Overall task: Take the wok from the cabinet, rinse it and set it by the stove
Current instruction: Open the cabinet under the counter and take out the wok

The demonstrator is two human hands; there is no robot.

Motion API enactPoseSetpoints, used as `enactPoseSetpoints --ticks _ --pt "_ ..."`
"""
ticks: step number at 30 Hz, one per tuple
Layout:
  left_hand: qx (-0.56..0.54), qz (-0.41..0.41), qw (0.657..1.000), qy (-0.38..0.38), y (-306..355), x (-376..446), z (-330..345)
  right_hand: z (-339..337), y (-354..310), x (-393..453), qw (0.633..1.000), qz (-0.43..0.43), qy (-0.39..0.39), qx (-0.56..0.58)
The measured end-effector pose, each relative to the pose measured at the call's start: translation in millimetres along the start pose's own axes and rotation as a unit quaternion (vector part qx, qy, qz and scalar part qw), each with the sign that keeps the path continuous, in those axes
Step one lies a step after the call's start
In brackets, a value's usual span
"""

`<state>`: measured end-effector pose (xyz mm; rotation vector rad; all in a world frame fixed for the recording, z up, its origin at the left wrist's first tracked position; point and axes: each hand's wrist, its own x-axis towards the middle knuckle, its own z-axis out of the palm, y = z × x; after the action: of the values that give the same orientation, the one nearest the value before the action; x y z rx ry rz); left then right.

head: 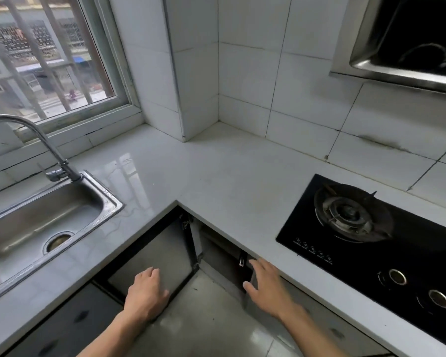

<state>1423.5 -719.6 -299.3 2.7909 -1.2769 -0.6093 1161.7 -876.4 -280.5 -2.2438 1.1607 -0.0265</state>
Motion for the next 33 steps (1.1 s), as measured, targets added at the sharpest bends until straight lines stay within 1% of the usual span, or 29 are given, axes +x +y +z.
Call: enactPoseSetpoints --ticks 5,8,12,16,21,25,27,29,32,33 --pt "-0.013 0.048 0.999 0.015 29 -32 4 11 7 -38 0.999 0.022 0.015 0.033" --pt "-0.025 0.075 0.997 0.004 38 -36 7 14 10 -50 0.998 0.031 0.029 0.038" --pt "-0.036 0.104 0.994 0.000 42 -31 8 19 9 -55 0.998 0.043 0.023 0.038" --pt "-0.035 0.143 0.989 -0.009 31 -15 10 27 -1 -48 0.997 0.076 0.014 0.027" --pt "-0.040 0.167 0.985 -0.010 8 24 6 54 -30 -34 0.994 0.106 0.013 0.033" --pt "-0.035 0.193 0.979 -0.053 -3 41 22 82 -39 -29 0.992 0.128 -0.004 0.024" --pt "-0.031 0.213 0.975 -0.053 -2 56 29 90 -42 -13 0.991 0.133 -0.008 0.021" --pt "-0.052 0.207 0.975 -0.059 9 83 42 102 -28 18 0.989 0.147 -0.009 0.031" --pt "-0.056 0.221 0.972 -0.049 7 82 42 110 -35 29 0.988 0.148 -0.018 0.028" --pt "-0.057 0.229 0.971 -0.042 9 87 46 113 -34 37 0.989 0.144 -0.010 0.028"
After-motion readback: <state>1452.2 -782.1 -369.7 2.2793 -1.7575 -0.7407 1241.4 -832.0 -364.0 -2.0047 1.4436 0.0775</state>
